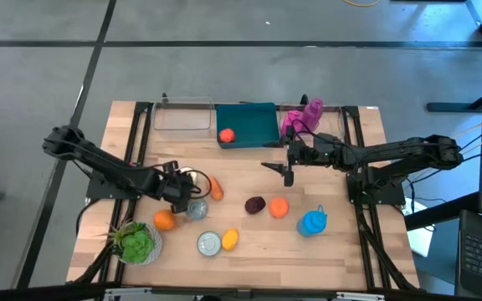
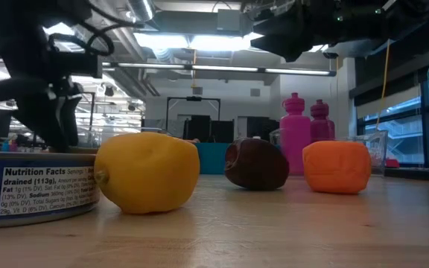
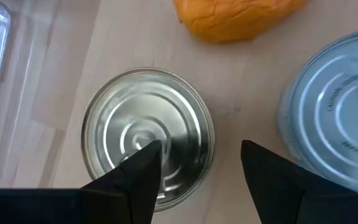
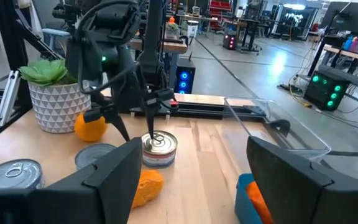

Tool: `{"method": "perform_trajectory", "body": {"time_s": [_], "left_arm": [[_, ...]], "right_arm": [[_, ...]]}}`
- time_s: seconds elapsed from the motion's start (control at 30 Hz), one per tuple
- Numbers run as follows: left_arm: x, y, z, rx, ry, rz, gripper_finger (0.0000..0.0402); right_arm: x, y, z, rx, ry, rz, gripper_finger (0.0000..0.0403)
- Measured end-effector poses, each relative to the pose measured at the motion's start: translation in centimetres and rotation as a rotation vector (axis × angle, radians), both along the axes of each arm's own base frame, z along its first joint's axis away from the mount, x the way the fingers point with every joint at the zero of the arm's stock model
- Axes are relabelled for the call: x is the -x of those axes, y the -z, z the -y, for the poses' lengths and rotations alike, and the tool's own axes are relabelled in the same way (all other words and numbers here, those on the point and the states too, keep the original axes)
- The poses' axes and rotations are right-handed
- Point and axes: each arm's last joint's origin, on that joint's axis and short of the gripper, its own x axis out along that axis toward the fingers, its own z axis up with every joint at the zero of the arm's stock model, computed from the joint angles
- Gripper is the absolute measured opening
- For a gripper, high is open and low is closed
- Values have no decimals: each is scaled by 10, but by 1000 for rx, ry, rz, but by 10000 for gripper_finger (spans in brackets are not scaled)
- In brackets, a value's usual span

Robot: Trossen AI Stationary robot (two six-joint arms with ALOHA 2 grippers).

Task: Pick & Place Food Item
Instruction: Put the top blue pink tuna can into the left transparent bin

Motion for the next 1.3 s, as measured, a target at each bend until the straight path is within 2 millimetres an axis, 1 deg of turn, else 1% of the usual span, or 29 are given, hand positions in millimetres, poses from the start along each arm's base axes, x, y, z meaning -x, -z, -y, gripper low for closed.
{"method": "perform_trajectory", "body": {"time_s": [0.27,0.47,0.9,1.13,1.3], "left_arm": [[-6,12,1,-42,-5,-50,210],[-8,16,1,-93,-15,-60,210],[-10,28,-3,-258,-26,-115,210],[-12,36,-3,-303,-28,-151,210],[-13,38,-3,-314,-32,-153,210]], "right_arm": [[0,0,0,39,-3,-4,288],[0,0,6,38,19,-6,288],[1,0,9,9,33,-6,288],[1,1,9,9,33,-7,288],[1,1,9,9,33,-7,288]]}}
